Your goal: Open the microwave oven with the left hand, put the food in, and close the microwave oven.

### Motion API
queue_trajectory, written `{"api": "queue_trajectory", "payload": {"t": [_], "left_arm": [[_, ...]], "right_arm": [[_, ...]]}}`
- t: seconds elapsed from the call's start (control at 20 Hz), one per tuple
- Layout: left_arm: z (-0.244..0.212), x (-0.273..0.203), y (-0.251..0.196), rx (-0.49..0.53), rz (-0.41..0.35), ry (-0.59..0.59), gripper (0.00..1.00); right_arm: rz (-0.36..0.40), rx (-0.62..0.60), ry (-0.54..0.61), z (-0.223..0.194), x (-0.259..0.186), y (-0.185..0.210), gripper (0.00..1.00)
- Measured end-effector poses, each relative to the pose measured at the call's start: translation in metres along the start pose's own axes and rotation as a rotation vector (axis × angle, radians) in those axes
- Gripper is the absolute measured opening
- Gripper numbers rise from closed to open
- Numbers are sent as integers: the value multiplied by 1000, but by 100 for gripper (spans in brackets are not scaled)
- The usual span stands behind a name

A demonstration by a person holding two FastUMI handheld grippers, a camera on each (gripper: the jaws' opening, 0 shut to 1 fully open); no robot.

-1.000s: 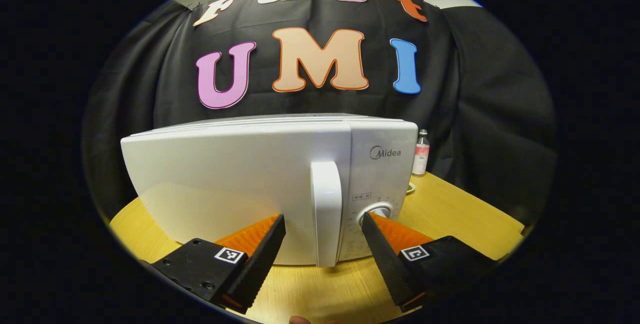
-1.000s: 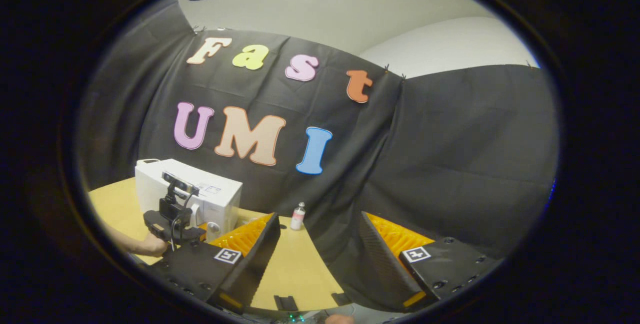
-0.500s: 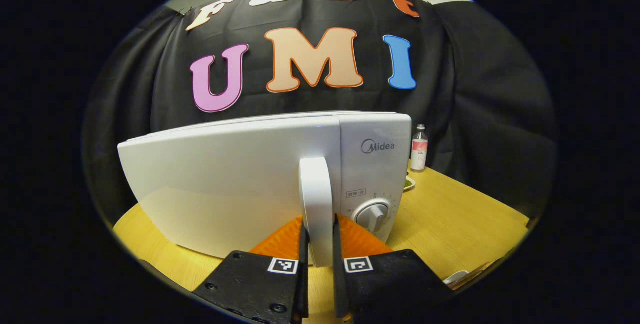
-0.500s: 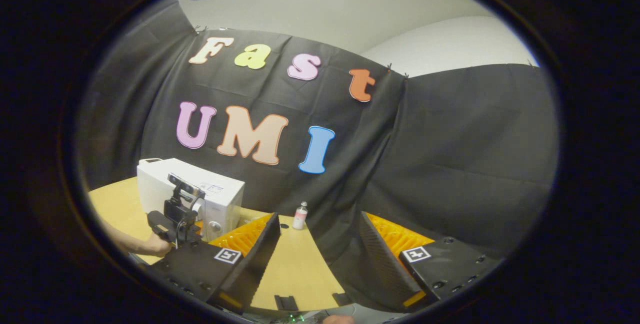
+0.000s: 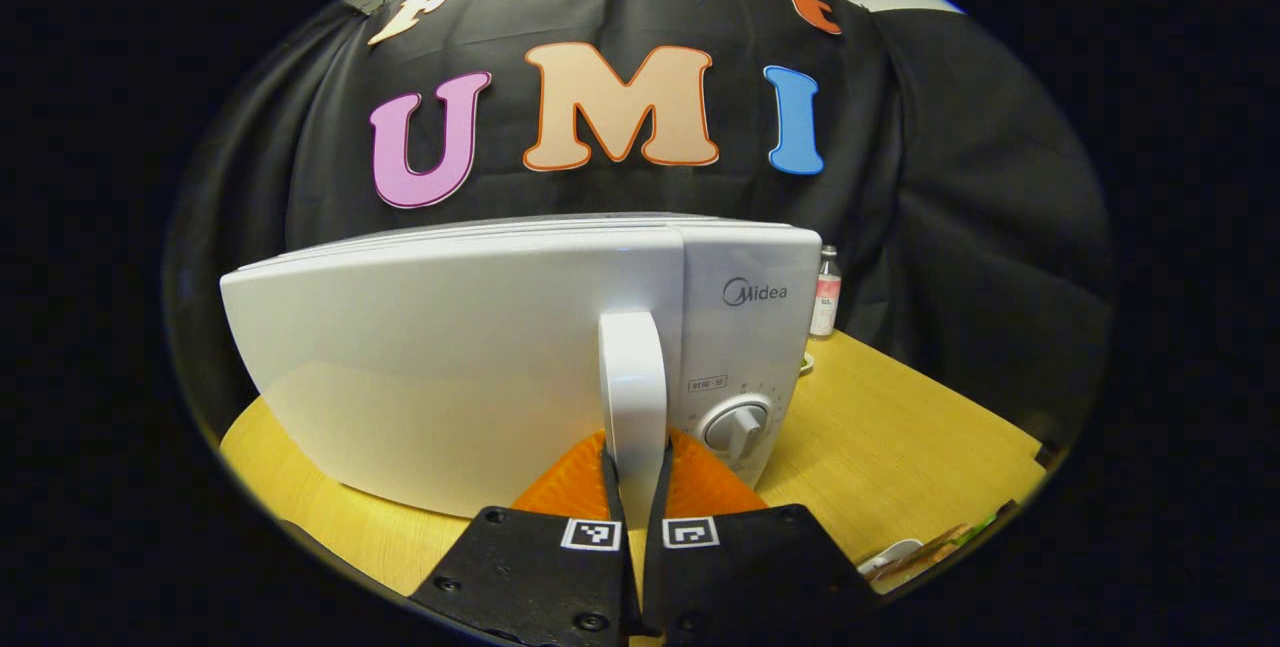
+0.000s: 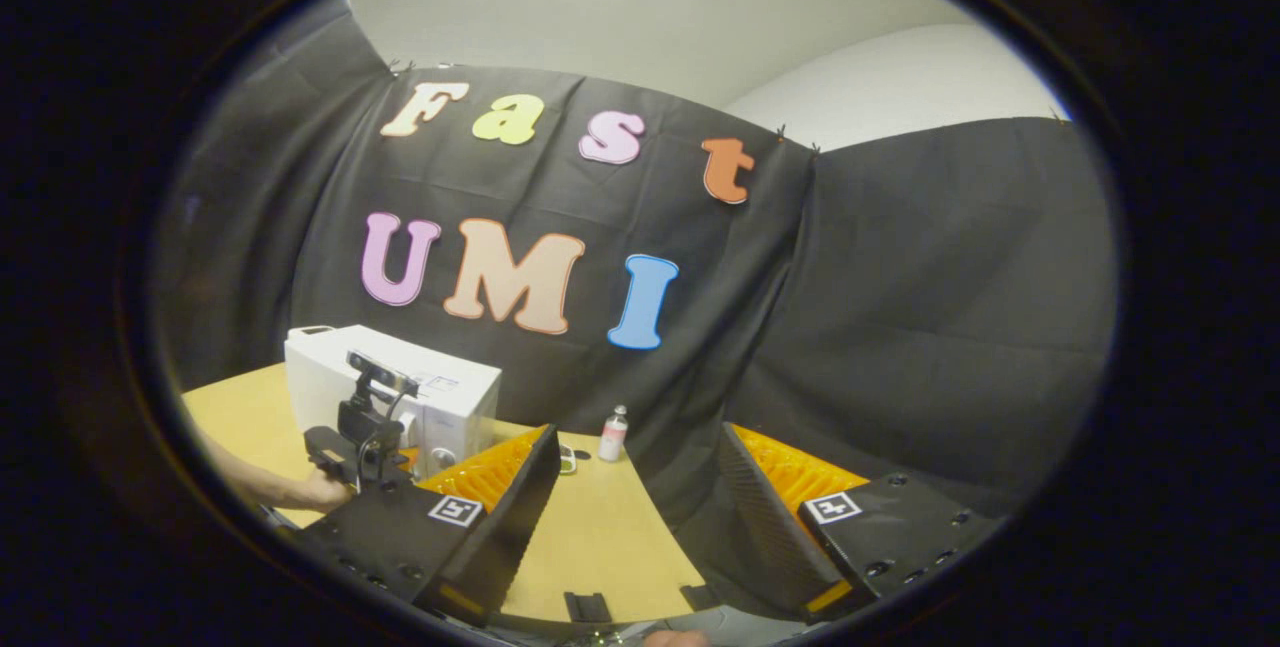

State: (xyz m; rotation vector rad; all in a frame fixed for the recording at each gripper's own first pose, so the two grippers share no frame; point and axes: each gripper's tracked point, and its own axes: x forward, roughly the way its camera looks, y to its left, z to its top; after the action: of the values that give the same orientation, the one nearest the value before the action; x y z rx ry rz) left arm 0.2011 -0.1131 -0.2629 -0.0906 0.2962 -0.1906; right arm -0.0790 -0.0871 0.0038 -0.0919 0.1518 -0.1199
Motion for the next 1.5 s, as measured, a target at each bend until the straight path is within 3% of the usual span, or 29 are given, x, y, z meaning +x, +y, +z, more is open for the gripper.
{"api": "queue_trajectory", "payload": {"t": [0.3,0.55,0.7,1.0,1.5], "left_arm": [[-2,-4,1,-14,-13,61,1],[-21,-90,9,32,-2,19,1],[-38,-139,25,-7,-37,70,1],[-57,-198,59,27,-66,142,1],[-76,-262,135,21,39,165,1]], "right_arm": [[-1,11,-30,9,7,-3,97],[8,45,-29,3,17,4,97],[29,69,-26,1,26,18,97],[93,125,-32,4,35,65,97],[211,122,-59,20,32,134,97]]}}
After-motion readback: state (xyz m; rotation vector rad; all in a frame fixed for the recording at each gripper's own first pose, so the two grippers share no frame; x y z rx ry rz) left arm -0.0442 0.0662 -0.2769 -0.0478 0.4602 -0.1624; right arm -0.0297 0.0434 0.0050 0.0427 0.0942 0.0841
